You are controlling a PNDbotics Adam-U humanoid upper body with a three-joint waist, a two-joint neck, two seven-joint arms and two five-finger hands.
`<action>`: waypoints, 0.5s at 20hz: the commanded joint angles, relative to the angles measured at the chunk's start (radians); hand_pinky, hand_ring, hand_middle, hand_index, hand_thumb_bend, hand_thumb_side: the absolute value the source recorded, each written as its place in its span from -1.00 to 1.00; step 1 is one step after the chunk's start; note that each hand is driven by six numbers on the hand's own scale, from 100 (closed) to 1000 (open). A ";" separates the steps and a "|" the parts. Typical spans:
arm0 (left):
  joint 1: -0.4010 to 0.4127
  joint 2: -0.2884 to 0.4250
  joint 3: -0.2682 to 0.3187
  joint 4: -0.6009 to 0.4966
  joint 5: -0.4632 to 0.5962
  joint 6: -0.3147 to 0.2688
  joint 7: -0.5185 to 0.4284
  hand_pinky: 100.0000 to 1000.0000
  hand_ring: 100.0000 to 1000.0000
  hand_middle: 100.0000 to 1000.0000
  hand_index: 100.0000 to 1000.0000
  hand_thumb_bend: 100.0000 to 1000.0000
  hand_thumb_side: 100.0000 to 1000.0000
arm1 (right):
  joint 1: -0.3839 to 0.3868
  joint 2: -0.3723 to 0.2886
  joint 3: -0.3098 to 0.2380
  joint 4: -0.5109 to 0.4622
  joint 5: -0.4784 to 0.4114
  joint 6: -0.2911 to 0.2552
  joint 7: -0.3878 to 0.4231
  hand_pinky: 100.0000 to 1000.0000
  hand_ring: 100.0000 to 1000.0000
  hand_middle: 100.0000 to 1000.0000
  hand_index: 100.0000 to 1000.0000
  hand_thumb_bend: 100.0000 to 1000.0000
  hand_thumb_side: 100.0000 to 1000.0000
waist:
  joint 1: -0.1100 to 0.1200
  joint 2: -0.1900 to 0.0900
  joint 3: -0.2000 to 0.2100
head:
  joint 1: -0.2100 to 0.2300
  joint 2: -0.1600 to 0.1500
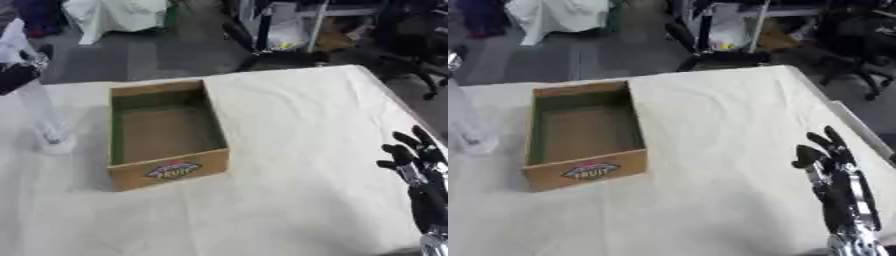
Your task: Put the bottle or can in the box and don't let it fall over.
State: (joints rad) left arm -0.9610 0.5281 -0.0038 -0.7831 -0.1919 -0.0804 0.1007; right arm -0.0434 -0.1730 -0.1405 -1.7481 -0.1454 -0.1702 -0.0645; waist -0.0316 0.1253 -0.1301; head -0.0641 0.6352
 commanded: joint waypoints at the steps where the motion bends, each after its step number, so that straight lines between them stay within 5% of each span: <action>1: -0.025 0.021 0.007 -0.008 0.011 -0.013 0.023 0.29 0.36 0.10 0.55 -0.54 -0.43 | -0.006 -0.023 0.000 -0.012 -0.007 -0.001 0.004 0.22 0.53 0.65 1.00 0.04 -0.05 | 0.002 -0.008 -0.004 | -0.003 -0.010; 10: -0.023 0.014 0.000 -0.020 0.065 -0.059 0.075 0.24 0.16 -0.14 0.33 -1.00 -0.81 | -0.005 -0.022 0.001 -0.012 -0.010 -0.001 0.006 0.22 0.53 0.64 1.00 0.03 -0.06 | 0.002 -0.006 -0.009 | -0.006 -0.011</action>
State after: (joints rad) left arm -0.9610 0.5263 -0.0032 -0.7843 -0.1358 -0.1337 0.1661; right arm -0.0434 -0.1730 -0.1404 -1.7480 -0.1456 -0.1697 -0.0618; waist -0.0316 0.1284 -0.1364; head -0.0656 0.6316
